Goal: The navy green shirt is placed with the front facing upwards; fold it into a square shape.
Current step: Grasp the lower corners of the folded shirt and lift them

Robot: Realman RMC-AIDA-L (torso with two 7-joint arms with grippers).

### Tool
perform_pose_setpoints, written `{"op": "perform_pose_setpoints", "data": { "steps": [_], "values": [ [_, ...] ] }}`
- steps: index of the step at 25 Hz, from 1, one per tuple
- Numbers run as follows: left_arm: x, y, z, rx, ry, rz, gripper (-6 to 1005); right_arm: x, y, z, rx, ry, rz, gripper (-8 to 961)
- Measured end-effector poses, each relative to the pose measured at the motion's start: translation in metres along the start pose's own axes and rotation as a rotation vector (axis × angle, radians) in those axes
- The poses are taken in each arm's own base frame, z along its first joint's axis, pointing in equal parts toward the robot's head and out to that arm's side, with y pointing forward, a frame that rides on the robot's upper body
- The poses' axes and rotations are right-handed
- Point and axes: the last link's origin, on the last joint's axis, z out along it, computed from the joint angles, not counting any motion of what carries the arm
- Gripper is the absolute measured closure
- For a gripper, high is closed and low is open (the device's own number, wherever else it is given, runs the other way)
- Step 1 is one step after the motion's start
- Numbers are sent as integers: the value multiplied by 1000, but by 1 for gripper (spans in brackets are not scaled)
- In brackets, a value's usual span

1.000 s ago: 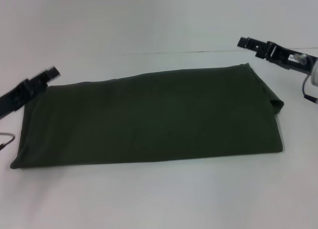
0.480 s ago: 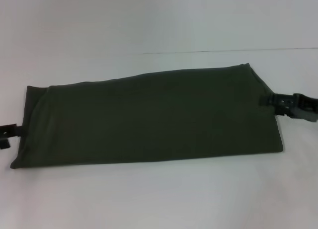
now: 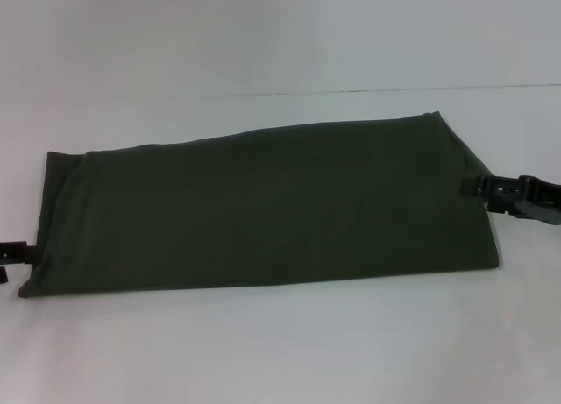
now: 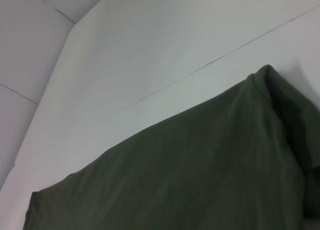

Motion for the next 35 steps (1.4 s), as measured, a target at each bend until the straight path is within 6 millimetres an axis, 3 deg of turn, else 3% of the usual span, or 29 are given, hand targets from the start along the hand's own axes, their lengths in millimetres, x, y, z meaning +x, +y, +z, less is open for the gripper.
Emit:
{"op": "perform_pose_setpoints", "data": {
  "steps": [23, 28, 35],
  "values": [
    [-4, 20, 19, -2, -102, 79, 294, 2, 2, 8, 8, 4, -12, 70],
    [-2, 19, 20, 17, -106, 90, 409, 1, 2, 7, 10, 2, -11, 71],
    [-1, 20, 20, 25, -112, 98, 652, 1, 3, 8, 9, 2, -14, 69]
  ]
}}
